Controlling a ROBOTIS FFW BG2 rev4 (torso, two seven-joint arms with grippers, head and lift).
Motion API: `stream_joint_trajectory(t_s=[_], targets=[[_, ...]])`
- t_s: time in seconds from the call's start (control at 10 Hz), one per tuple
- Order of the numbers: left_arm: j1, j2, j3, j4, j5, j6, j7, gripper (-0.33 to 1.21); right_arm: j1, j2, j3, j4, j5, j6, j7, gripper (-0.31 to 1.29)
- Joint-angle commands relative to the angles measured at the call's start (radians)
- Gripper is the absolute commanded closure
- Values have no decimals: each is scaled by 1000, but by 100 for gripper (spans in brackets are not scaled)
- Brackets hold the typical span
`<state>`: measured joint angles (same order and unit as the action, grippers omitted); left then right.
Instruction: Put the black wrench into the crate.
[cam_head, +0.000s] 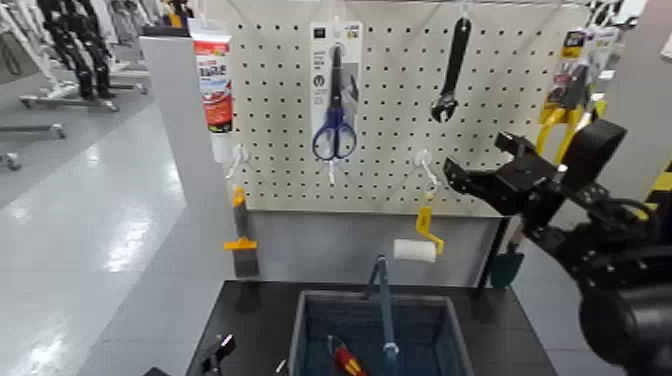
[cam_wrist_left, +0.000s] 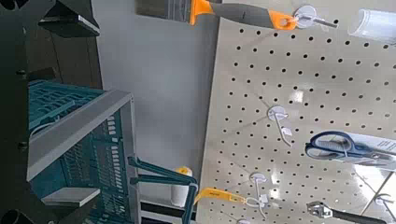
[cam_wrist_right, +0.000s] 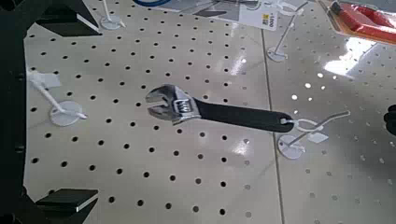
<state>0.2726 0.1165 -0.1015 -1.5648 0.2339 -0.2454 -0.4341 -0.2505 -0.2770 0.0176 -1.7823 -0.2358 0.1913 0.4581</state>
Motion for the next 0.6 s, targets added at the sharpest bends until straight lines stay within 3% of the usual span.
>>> stream_joint_trajectory(t_s=[0.1,0.4,0.6], targets=[[-4,3,-4,3,5,0,0,10,-102,-25,36,37,-50,31,34,8],[-7,5,-6,3,5,0,0,10,-205,-53,68,69,-114,68,79,9],[-10,5,-7,5,5,0,0,10,-273,-59,91,133,-181,100,145,11]])
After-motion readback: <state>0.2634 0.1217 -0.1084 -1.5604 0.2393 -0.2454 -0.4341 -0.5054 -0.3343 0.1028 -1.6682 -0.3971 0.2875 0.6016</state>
